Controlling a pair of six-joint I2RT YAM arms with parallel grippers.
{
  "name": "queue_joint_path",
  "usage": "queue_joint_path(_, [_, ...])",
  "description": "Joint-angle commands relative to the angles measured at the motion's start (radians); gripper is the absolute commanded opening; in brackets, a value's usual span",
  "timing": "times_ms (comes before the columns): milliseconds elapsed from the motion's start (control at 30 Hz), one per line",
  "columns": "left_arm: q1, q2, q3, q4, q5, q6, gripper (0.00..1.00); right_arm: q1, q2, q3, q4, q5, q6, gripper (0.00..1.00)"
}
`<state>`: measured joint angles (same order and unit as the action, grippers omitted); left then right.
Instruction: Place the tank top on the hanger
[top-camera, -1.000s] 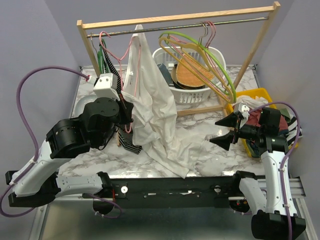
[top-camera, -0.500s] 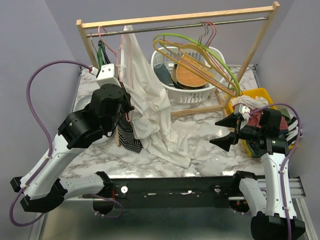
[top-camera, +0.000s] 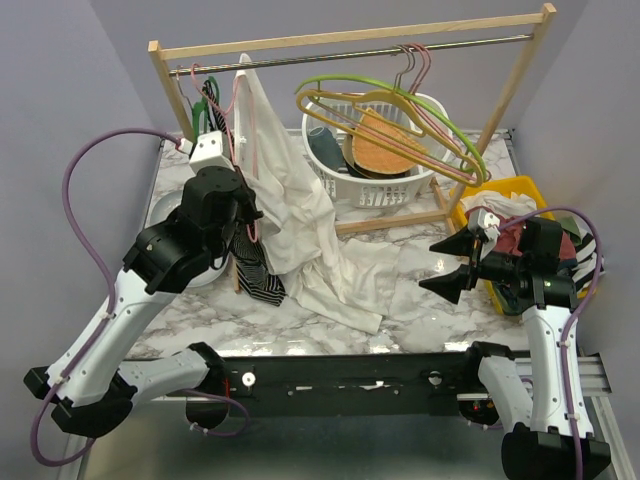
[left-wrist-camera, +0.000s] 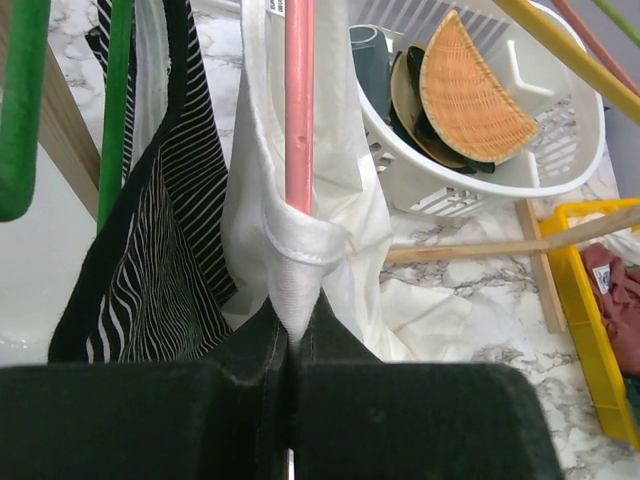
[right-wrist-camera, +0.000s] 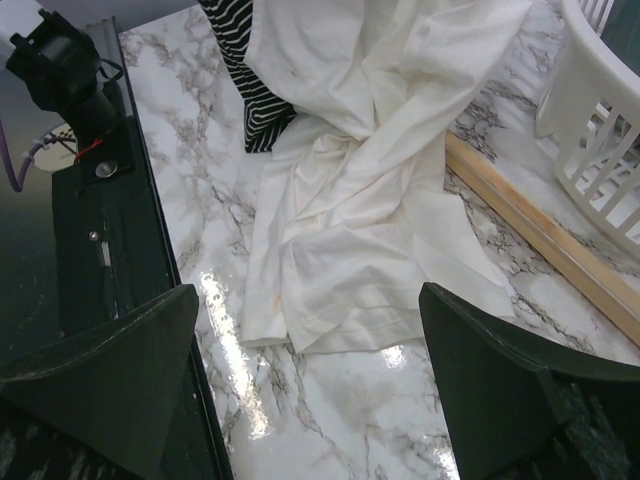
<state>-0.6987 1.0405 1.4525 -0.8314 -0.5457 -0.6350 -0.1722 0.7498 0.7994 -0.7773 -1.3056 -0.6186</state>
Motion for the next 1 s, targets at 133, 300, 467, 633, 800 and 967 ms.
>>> queue_joint_path(133, [0.011,-0.083,0.019,0.023,0.039,-0.026,0.46,-0.006,-0.007,-0.009,-0.022,-0.03,-0.013,1.0])
queue_joint_path(300, [0.01,-0.102,0.06,-0.011,0.072,-0.043,0.73,-0.004,-0.009,-0.008,-0.022,-0.02,-0.013,1.0])
queue_joint_path(467, [0.01,-0.122,0.092,-0.021,0.095,-0.061,0.78,-0.006,-0.01,-0.009,-0.023,-0.017,-0.013,1.0])
queue_joint_path(633, [0.011,-0.143,0.129,-0.043,0.134,-0.072,0.8,-0.006,-0.007,-0.008,-0.027,-0.014,-0.018,1.0])
queue_joint_path(800, [0.011,-0.165,0.161,-0.06,0.188,-0.033,0.8,-0.007,-0.004,-0.002,-0.036,-0.004,-0.032,1.0])
queue_joint_path(967, [0.011,-0.215,0.175,-0.058,0.285,0.09,0.82,-0.016,-0.006,0.004,-0.042,0.011,-0.043,1.0])
